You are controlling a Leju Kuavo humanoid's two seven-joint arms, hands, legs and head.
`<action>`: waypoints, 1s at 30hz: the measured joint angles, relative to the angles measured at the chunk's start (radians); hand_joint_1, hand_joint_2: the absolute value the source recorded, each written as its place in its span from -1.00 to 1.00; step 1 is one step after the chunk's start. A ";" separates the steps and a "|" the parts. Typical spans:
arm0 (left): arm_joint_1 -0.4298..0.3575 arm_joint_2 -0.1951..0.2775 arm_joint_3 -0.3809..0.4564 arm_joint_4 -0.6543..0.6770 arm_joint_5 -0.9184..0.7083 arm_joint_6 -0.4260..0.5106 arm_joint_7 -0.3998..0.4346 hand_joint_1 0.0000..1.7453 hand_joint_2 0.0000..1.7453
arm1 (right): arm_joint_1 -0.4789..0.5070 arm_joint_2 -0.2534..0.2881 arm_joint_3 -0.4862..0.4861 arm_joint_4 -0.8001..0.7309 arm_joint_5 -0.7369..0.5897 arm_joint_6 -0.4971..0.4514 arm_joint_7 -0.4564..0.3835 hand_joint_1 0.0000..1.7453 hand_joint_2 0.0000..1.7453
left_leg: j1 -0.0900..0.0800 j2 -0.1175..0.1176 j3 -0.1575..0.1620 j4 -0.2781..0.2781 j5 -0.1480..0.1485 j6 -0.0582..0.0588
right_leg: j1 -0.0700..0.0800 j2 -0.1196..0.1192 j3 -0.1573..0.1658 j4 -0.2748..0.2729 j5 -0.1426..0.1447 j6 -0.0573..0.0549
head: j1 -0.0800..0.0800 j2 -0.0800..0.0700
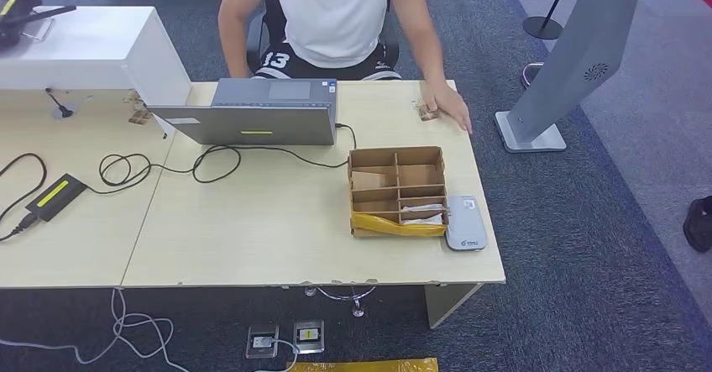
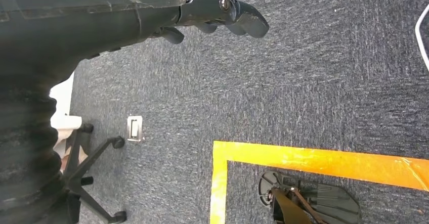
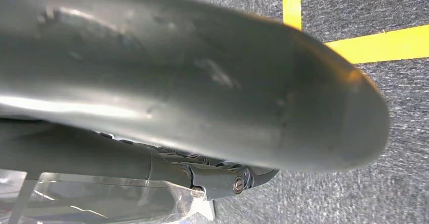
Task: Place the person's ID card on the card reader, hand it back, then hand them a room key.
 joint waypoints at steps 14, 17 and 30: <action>0.000 -0.003 0.000 0.000 0.002 0.016 0.007 -1.00 1.00 | 0.004 0.005 0.047 0.009 0.000 0.002 0.006 -1.00 -1.00 | 0.000 0.000 0.000 0.000 0.000 0.000 | 0.000 0.000 0.000 0.000 0.000 0.000 | 0.000 0.000; 0.000 -0.003 0.000 0.000 0.001 0.024 0.012 -1.00 1.00 | 0.004 0.006 0.055 0.010 0.000 0.000 0.007 -1.00 -1.00 | 0.000 0.000 0.000 0.000 0.000 0.000 | 0.000 0.000 0.000 0.000 0.000 0.000 | 0.000 0.000; -0.002 -0.014 0.000 0.002 -0.027 0.033 0.004 -1.00 1.00 | 0.006 0.008 0.067 0.011 -0.001 -0.005 0.004 -1.00 -1.00 | 0.000 0.000 0.000 0.000 0.000 0.000 | 0.000 0.000 0.000 0.000 0.000 0.000 | 0.000 0.000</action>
